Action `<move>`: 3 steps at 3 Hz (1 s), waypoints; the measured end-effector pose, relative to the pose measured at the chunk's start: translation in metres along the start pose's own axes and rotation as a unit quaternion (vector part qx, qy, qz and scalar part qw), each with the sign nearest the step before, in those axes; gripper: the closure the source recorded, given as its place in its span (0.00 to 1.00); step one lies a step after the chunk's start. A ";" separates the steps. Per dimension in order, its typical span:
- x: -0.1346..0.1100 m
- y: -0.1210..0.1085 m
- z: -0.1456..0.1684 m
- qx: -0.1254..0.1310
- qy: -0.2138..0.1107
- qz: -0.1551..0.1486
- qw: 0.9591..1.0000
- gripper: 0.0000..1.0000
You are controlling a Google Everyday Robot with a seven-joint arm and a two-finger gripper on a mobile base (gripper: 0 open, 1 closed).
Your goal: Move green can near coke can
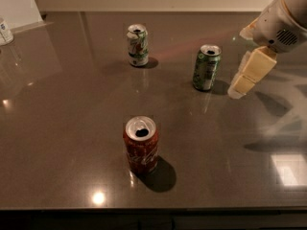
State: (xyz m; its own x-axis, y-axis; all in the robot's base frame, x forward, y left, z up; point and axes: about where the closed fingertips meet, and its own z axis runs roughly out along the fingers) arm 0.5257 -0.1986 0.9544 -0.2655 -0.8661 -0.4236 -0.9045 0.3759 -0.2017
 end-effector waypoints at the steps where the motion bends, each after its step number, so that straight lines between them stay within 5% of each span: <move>1: -0.010 -0.019 0.021 0.006 -0.034 0.008 0.999 0.00; 3: -0.031 -0.050 0.052 0.014 -0.093 0.021 0.995 0.00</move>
Offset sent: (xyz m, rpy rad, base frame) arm 0.0828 0.0243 -0.0256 0.2076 -0.0881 -0.0154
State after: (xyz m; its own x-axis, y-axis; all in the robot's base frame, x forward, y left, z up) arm 0.5970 -0.1737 0.9314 -0.2340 -0.7743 -0.5880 -0.8837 0.4216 -0.2035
